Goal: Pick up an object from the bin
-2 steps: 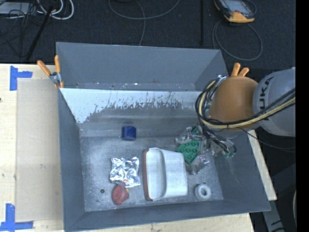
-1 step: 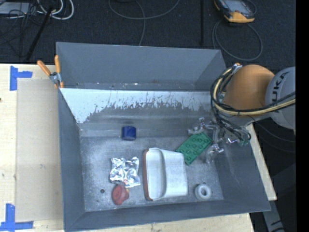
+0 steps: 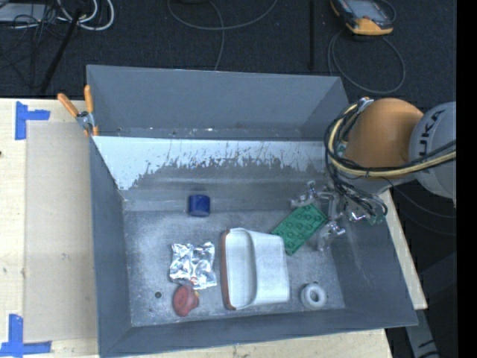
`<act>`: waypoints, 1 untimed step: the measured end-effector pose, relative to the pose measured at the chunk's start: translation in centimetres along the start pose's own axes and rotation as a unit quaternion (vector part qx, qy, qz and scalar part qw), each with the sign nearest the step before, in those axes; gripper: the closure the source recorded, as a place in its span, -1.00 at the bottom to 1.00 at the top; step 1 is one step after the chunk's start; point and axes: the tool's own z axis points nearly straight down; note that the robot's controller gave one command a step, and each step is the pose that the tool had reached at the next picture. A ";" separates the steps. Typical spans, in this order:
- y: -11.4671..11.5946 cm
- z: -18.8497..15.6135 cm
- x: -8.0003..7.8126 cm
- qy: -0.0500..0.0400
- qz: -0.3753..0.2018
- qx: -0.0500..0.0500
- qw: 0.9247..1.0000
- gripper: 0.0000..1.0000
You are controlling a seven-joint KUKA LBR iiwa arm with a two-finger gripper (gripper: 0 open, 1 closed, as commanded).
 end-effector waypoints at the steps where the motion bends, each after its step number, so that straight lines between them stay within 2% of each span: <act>1: 0.0 0.0 -0.1 0.001 0.001 0.000 1.000 -1.00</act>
Offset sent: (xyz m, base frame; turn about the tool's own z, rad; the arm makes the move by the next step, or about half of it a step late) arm 0.0000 0.0000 0.0000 0.0000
